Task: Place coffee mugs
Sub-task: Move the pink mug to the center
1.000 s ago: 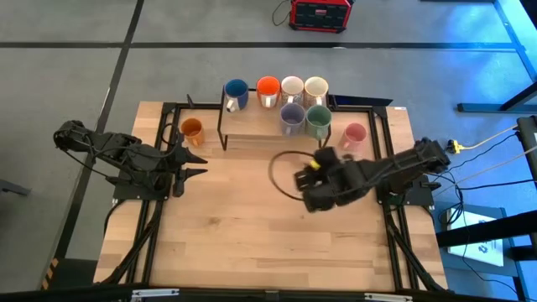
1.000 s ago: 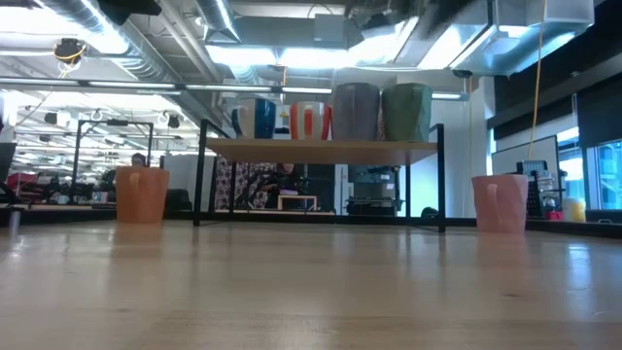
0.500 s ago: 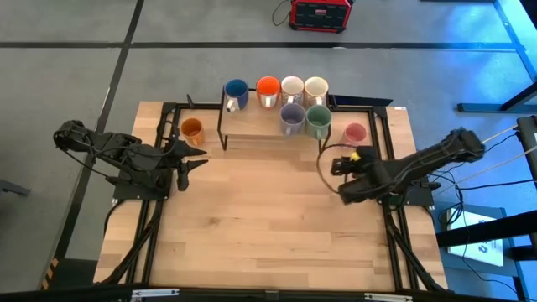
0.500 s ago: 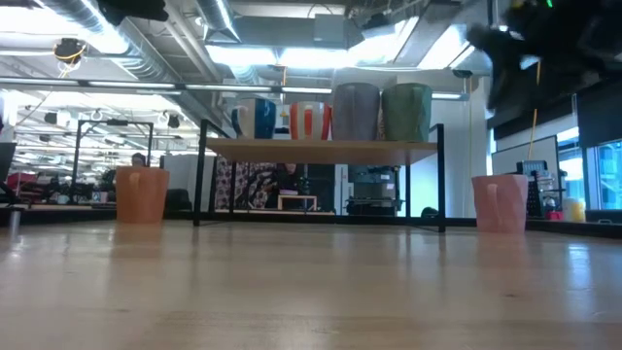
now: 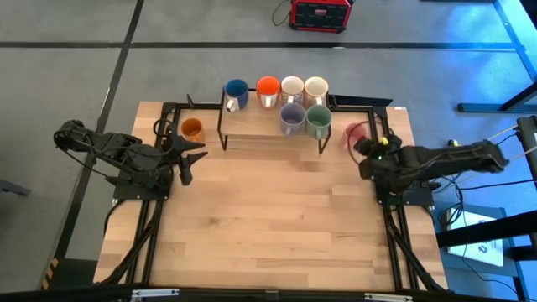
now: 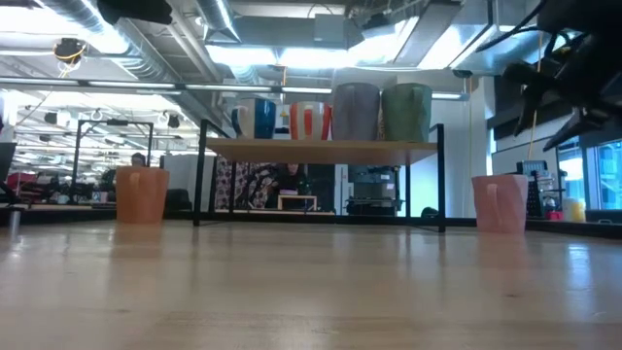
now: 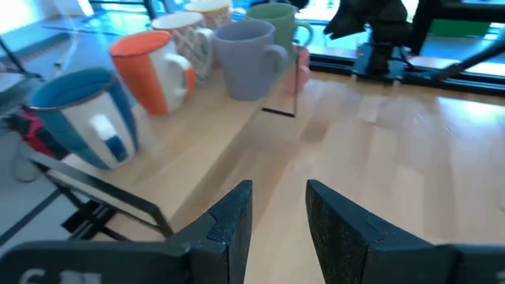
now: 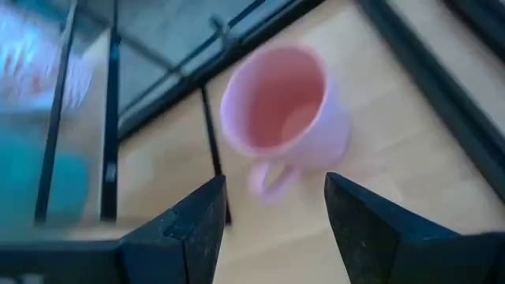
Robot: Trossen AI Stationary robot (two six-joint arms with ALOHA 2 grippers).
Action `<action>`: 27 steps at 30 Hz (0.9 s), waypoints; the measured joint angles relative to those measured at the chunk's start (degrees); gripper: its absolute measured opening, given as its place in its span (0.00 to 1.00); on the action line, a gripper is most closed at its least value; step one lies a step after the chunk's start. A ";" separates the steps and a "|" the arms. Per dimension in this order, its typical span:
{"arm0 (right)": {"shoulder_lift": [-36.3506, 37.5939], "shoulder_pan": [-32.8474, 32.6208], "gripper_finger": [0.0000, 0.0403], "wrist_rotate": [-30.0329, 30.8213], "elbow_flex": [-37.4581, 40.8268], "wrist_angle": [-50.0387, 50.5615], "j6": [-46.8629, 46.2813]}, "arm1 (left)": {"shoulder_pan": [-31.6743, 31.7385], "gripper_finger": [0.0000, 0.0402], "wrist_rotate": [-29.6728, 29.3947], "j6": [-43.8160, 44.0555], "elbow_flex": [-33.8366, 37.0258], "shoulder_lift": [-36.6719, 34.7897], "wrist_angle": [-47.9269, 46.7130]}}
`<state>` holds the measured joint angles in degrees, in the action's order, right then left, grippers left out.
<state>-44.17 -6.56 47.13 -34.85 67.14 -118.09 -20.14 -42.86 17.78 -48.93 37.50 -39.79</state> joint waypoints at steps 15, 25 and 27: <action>-3.58 25.95 0.50 -9.93 0.13 -10.29 12.13 | -0.02 0.28 -4.10 -0.35 0.00 0.00 -0.20; -10.05 41.16 0.50 -21.46 0.11 -17.43 23.95 | 0.00 0.28 -5.85 -0.37 0.00 0.00 -0.74; -11.11 43.12 0.50 -22.23 0.10 -19.09 25.92 | 0.00 0.28 -5.85 -0.37 0.00 0.00 -0.78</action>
<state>-55.28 36.56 24.90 -34.75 48.05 -92.16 -20.14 -48.71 17.41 -48.93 37.50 -40.56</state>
